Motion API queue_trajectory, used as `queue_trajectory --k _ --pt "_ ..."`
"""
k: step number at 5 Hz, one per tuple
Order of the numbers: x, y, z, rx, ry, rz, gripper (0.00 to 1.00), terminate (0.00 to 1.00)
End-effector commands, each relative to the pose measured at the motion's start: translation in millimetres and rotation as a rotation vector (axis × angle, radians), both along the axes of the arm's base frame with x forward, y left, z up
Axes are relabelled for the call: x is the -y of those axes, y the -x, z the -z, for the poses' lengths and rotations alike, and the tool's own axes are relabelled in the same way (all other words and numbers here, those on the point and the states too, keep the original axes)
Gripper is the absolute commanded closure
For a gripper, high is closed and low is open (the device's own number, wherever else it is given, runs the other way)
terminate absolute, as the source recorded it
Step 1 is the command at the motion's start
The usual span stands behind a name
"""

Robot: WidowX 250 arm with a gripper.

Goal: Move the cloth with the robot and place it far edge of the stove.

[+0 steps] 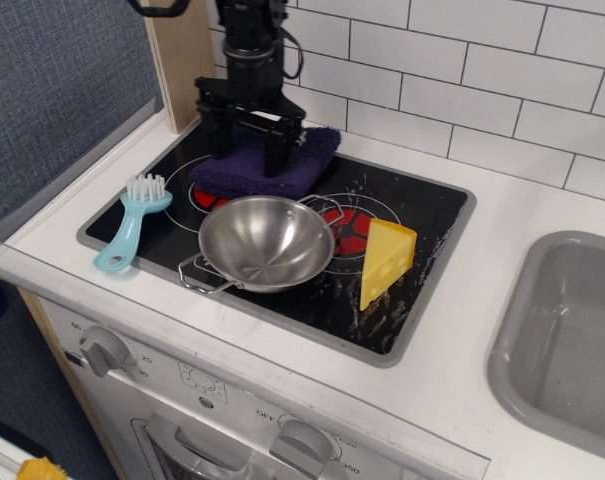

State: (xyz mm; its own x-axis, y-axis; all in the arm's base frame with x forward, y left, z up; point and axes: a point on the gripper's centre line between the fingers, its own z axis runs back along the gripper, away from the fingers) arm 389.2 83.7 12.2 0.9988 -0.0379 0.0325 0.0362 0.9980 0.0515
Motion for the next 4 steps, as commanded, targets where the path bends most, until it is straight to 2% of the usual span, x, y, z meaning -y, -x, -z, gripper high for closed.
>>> queue_trajectory --k 1,2,3,4 --pt "111.2 1.2 10.2 -0.021 0.066 0.210 0.00 0.00" --pt "144.0 2.7 11.2 -0.040 0.068 0.226 0.00 0.00" --pt "160.1 3.5 12.5 -0.063 0.051 0.209 0.00 0.00" --pt "161.2 1.6 11.7 -0.075 0.053 0.177 0.00 0.00"
